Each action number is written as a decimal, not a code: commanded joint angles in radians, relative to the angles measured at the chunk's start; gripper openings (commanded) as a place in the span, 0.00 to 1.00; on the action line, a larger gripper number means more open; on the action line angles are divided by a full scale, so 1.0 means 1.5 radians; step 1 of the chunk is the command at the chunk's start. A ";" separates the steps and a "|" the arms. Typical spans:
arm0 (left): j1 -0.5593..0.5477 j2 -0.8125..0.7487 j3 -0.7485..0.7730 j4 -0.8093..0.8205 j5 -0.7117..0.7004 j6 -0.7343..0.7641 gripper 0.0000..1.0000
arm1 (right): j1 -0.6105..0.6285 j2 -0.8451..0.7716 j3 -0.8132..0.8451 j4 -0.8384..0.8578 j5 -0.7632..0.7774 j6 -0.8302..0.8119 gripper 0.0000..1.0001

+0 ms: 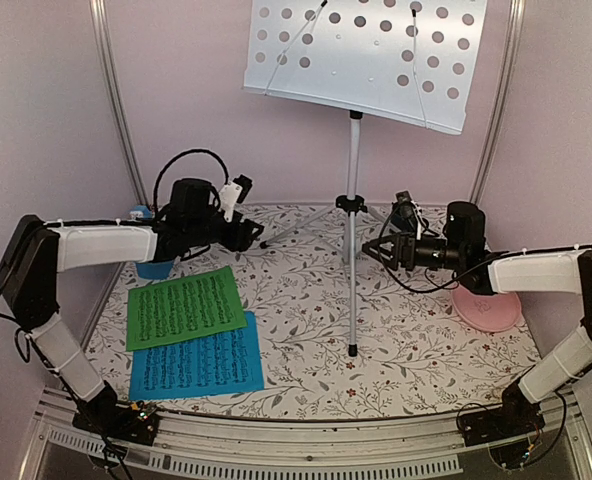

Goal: Set up the instrument practice props

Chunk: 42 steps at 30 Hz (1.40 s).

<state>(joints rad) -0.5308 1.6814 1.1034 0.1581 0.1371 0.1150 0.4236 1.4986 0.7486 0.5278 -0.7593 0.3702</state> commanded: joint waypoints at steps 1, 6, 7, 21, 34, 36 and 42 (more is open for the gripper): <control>0.014 -0.008 -0.035 -0.082 -0.206 -0.229 0.69 | 0.023 -0.034 -0.011 -0.029 0.067 -0.006 0.73; 0.020 0.025 0.010 -0.229 -0.304 -0.361 0.65 | 0.037 -0.046 -0.013 -0.049 0.108 -0.026 0.73; 0.021 0.038 0.027 -0.260 -0.327 -0.385 0.63 | 0.037 -0.047 -0.014 -0.050 0.108 -0.028 0.73; 0.022 0.242 0.220 -0.473 -0.379 -0.583 0.50 | 0.039 -0.024 -0.008 -0.045 0.098 -0.033 0.74; 0.020 0.331 0.325 -0.499 -0.392 -0.595 0.53 | 0.039 -0.002 0.002 -0.030 0.076 -0.023 0.75; 0.019 0.347 0.344 -0.515 -0.399 -0.597 0.53 | 0.039 -0.003 0.002 -0.029 0.076 -0.022 0.75; 0.019 0.370 0.366 -0.546 -0.418 -0.608 0.49 | 0.039 -0.004 0.004 -0.027 0.074 -0.025 0.76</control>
<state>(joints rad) -0.5076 2.2166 1.6348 -0.6086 -0.4603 -0.7799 0.4770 1.4853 0.7387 0.4641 -0.6376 0.3332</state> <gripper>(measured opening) 0.512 0.756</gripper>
